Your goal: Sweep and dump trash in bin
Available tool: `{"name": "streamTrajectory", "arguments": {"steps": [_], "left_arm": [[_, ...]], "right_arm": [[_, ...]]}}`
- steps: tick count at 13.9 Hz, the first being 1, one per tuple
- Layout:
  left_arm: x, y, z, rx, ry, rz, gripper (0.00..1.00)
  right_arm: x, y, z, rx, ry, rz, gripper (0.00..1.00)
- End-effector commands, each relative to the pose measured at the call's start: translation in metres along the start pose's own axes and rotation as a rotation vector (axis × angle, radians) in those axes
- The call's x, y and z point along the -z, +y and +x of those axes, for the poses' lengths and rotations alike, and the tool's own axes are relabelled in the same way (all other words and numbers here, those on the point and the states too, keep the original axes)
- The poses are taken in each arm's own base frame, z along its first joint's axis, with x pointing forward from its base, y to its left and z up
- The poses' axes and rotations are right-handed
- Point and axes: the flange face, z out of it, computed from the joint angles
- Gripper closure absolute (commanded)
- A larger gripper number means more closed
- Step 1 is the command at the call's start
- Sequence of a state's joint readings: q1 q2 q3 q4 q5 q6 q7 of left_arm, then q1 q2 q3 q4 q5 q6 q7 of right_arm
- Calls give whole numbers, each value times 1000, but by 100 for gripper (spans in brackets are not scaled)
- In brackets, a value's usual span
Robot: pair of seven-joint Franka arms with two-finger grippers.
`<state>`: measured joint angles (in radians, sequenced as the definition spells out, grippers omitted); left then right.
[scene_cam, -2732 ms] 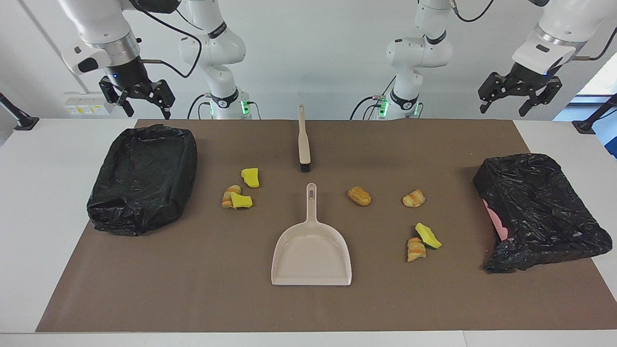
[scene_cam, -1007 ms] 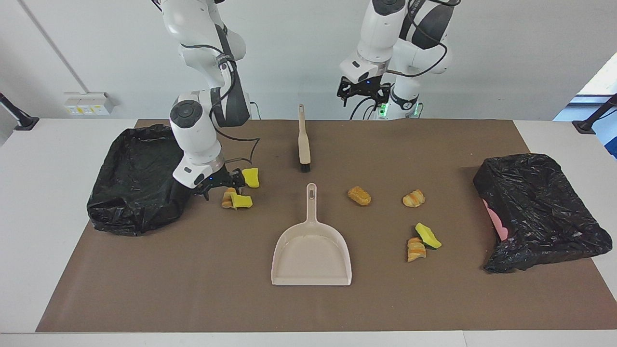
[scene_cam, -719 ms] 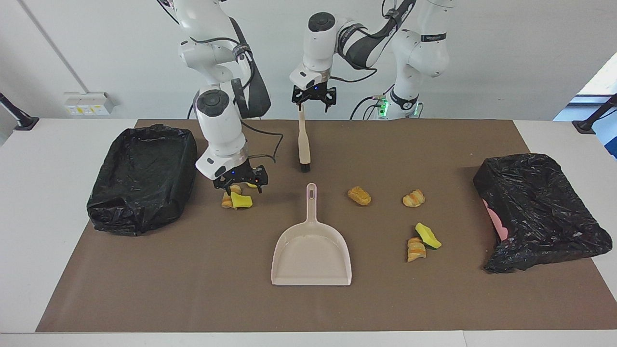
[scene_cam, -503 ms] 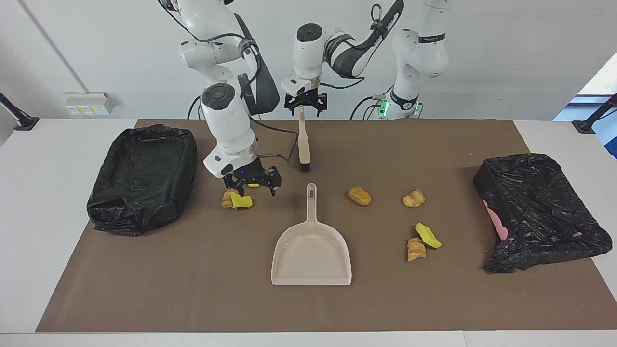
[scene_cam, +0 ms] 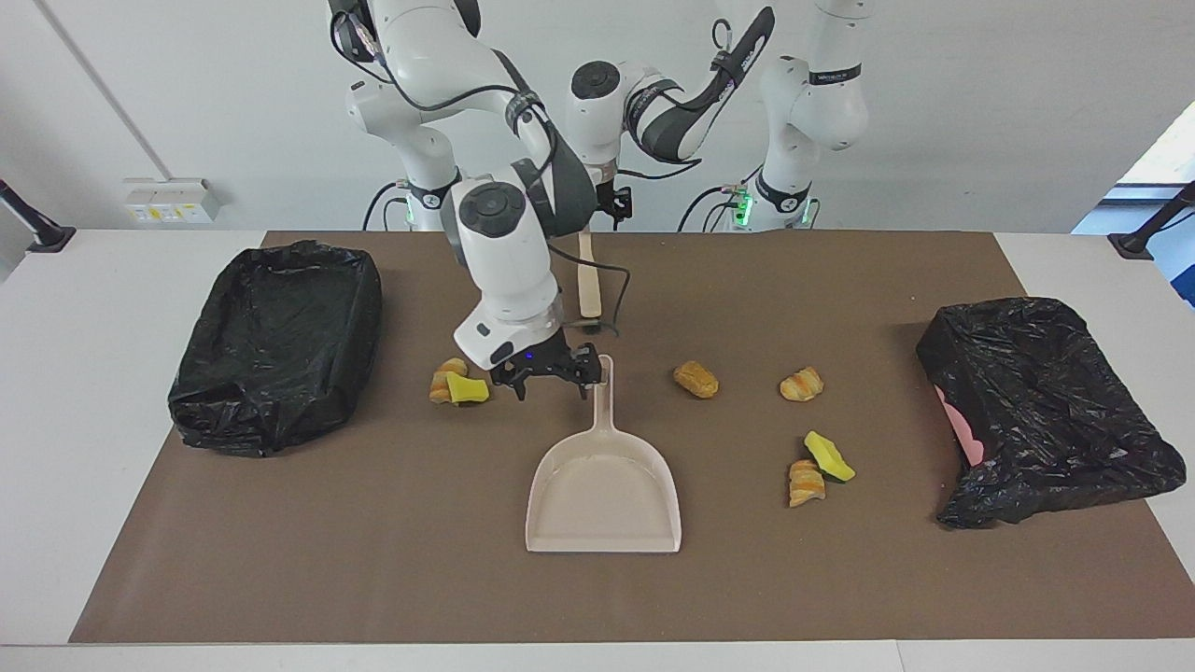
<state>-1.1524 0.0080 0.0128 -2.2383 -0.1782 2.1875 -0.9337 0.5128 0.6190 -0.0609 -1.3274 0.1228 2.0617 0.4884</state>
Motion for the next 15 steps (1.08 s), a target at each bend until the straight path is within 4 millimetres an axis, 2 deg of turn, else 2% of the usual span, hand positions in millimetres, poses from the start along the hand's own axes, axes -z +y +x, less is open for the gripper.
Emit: {"name": "streamTrajectory", "arguments": {"steps": [1, 3, 4, 6, 7, 8, 9, 10, 11, 13, 14, 15], "left_arm": [[-16, 6, -8, -5, -2, -12, 4], [-17, 5, -10, -3, -11, -11, 6], [-18, 5, -11, 0, -18, -11, 14], [-19, 4, -15, 1, -28, -12, 40], [-22, 3, -14, 11, -36, -11, 59], [-22, 3, -14, 11, -39, -11, 74], [-21, 2, -14, 9, -40, -10, 87], [-22, 2, -13, 8, -40, -9, 99], [-19, 2, -10, 16, -39, -13, 100], [-12, -2, -3, 34, -37, -20, 100], [-9, -9, 3, 51, -40, -7, 100], [-3, -23, 20, 87, -43, 8, 100]], "right_arm": [[-8, -6, -3, 13, -32, -27, 0], [-18, -7, -17, 26, -82, -42, 0], [-19, -8, -25, 29, -96, -40, 0], [-22, -9, -35, 37, -114, -46, 0], [-23, -8, -35, 38, -117, -46, 0], [-25, -5, -38, 40, -125, -50, 14], [-28, -1, -41, 42, -138, -40, 38], [-30, 0, -43, 42, -161, -18, 77], [-29, -2, -43, 23, -177, 15, 100], [-26, 11, -32, -16, -183, 46, 100], [-25, 29, -22, -38, -180, 44, 100], [-23, 30, -21, -16, -175, 38, 100]]}}
